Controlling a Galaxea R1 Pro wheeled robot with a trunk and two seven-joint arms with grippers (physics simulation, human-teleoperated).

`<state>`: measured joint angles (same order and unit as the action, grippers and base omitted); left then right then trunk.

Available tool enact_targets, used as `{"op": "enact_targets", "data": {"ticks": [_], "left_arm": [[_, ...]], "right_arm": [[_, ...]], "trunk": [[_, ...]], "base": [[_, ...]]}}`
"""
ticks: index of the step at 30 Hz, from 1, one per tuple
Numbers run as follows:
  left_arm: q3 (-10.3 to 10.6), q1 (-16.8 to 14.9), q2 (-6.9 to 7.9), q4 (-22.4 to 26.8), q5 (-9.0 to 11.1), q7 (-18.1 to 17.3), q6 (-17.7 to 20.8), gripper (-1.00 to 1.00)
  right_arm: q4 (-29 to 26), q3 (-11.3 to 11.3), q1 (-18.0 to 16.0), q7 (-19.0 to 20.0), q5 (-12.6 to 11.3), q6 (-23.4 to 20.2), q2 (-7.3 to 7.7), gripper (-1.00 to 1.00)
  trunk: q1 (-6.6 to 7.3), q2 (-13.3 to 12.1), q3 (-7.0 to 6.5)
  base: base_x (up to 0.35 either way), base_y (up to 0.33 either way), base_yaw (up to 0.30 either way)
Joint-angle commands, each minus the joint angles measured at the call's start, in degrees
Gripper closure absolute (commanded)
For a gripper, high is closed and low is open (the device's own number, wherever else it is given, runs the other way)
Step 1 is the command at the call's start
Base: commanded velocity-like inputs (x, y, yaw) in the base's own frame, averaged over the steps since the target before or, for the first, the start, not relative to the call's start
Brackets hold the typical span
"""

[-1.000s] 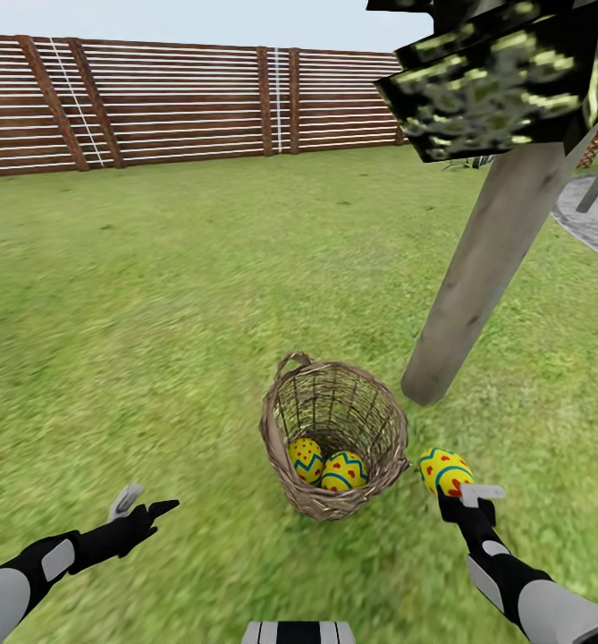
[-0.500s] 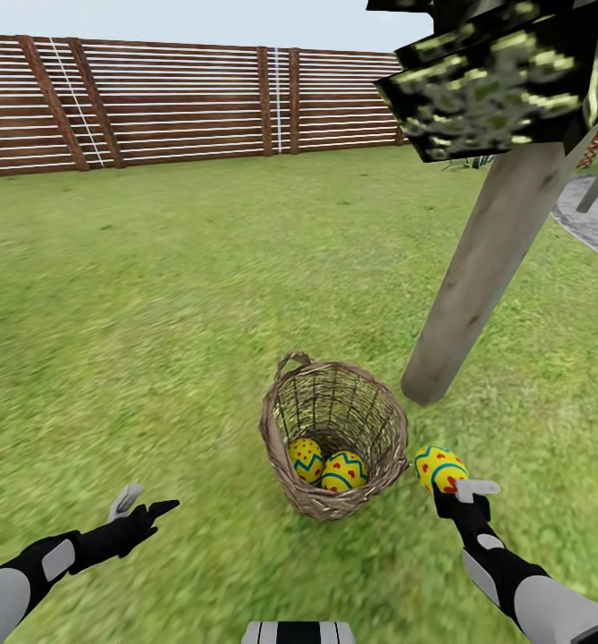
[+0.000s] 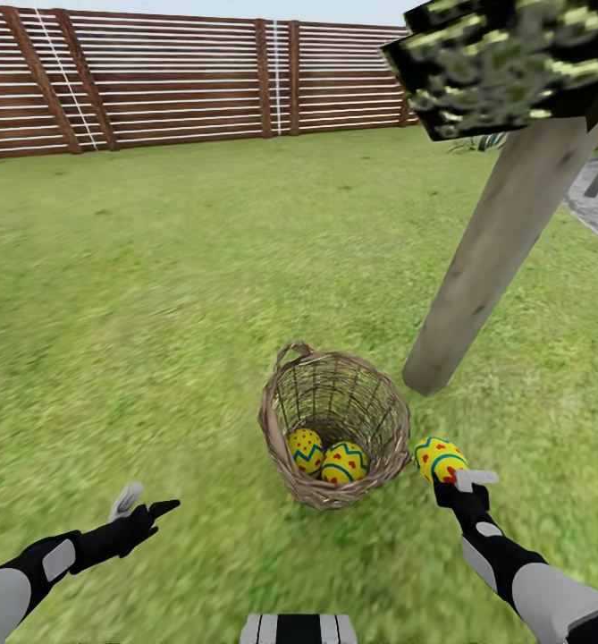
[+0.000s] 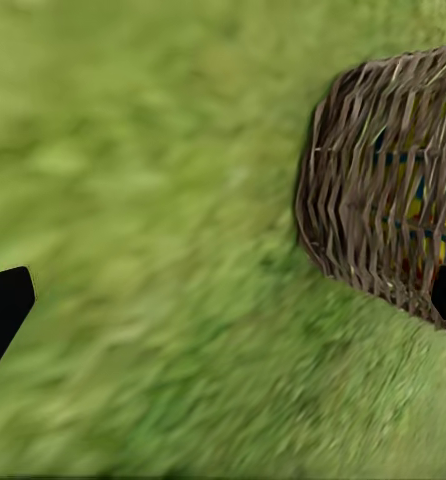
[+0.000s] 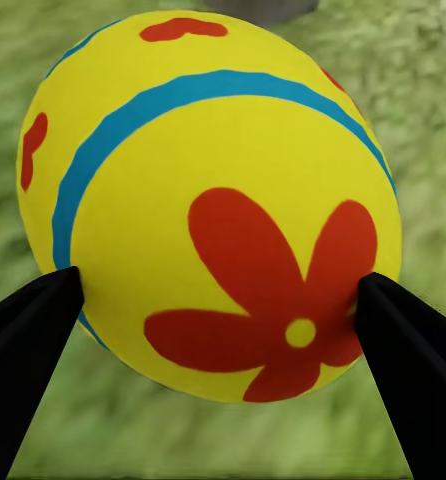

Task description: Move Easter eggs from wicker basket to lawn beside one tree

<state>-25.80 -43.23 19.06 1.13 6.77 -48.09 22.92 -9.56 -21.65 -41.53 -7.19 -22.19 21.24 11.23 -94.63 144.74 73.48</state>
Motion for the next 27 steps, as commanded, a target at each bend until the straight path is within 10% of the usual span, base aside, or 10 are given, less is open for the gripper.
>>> {"op": "enact_targets", "data": {"ticks": [1, 27], "left_arm": [[0.2, 0.0, 0.01, 0.0, 0.6, -0.1, 0.5, -1.0], [0.2, 0.0, 0.0, 0.0, 0.6, 0.2, 0.6, -1.0]], "right_arm": [[0.0, -0.5, 0.0, -0.3, -0.4, 0.2, 0.02, 1.0], [-1.3, -0.4, -0.7, -0.4, -0.3, 0.6, 0.12, 1.0]], "trunk": [[-0.01, 0.0, 0.27], [-0.14, 0.1, 1.38]], "base": [[0.0, 0.0, 0.0], [0.04, 0.0, 0.0]]}}
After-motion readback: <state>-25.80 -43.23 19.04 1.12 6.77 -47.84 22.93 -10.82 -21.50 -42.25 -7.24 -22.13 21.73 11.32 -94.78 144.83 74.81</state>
